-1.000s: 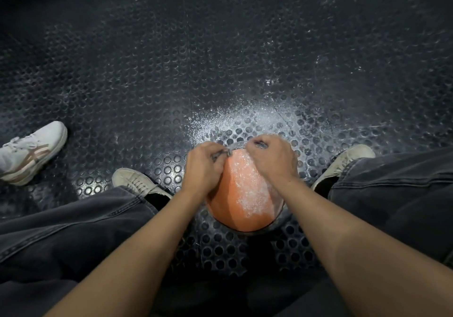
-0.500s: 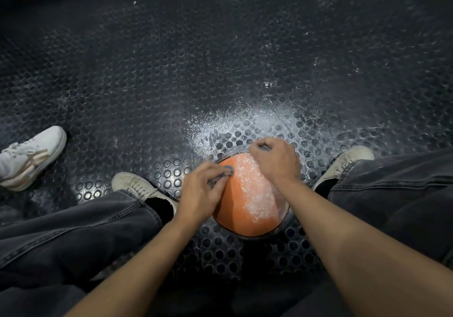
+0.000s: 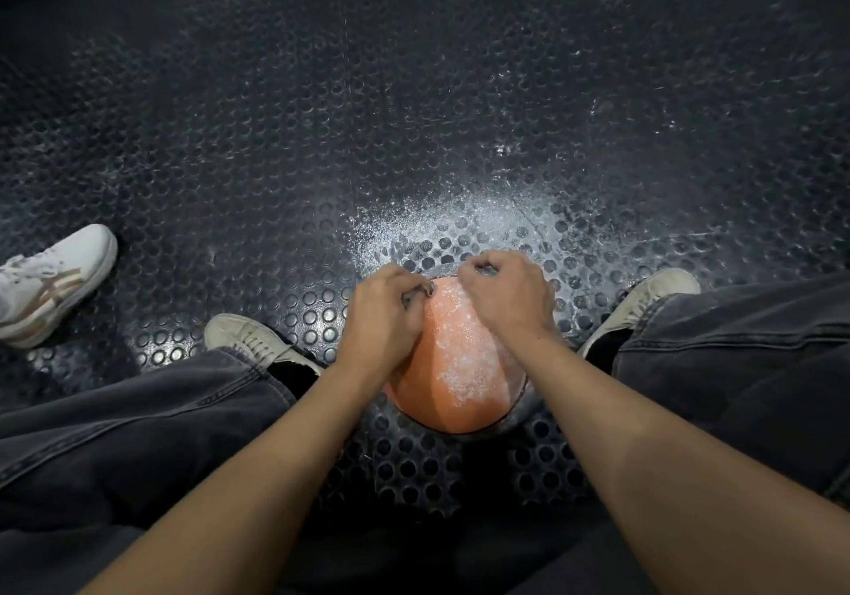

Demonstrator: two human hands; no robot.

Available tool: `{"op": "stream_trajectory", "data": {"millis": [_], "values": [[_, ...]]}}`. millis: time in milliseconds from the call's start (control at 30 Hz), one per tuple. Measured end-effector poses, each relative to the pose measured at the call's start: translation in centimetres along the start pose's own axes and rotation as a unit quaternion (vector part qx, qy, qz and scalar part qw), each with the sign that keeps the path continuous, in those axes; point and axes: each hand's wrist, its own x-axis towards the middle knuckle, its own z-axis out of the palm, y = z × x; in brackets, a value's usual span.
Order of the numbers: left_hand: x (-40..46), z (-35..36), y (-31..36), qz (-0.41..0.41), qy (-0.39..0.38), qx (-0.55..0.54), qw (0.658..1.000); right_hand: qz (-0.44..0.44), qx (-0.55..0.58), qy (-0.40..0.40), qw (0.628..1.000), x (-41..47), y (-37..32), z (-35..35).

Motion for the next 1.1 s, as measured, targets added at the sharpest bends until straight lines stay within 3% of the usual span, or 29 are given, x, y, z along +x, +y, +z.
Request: {"op": "stream_trajectory", "data": {"millis": [200,367,533,600,700,900,1033,1100], "values": [[-4.6,-1.0,0.2,0.158,-0.072,-0.002,0.985,-0.007,0.000,-0.004,1.000,0.3,0.6,-0.2],[-0.5,0.1,0.2,0.039,-0.003,-0.008,0.999,-0.024,-0.012,0.005,1.000,-0.4,0.3,-0.3],[-5.4,-1.3,0.1,0.159,-0.084,-0.010,0.984,-0.010,0.017,-0.003,1.000,0.3,0.7,-0.7],[-3.7,-0.6,0.3,0.137,-0.063,-0.011,0.989,-0.022,0.015,-0.009,1.000,0.2,0.8,-0.7],[-0.1,0.6,0.7,0.001,0.002,-0.014,1.000,-0.023,0.006,0.004,1.000,-0.4,0.4,-0.7],[-4.6,-0.9,0.8,0.086,-0.057,-0.029,0.994,-0.014,0.015,0.003,1.000,-0.2,0.4,-1.2],[-0.1,0.5,0.6,-0.017,-0.011,-0.013,1.000,-0.018,0.017,0.000,1.000,-0.5,0.1,-0.8],[-0.1,0.8,1.3,-0.010,-0.022,-0.009,1.000,-0.011,0.026,0.023,0.999,-0.7,0.4,-1.0]]}}
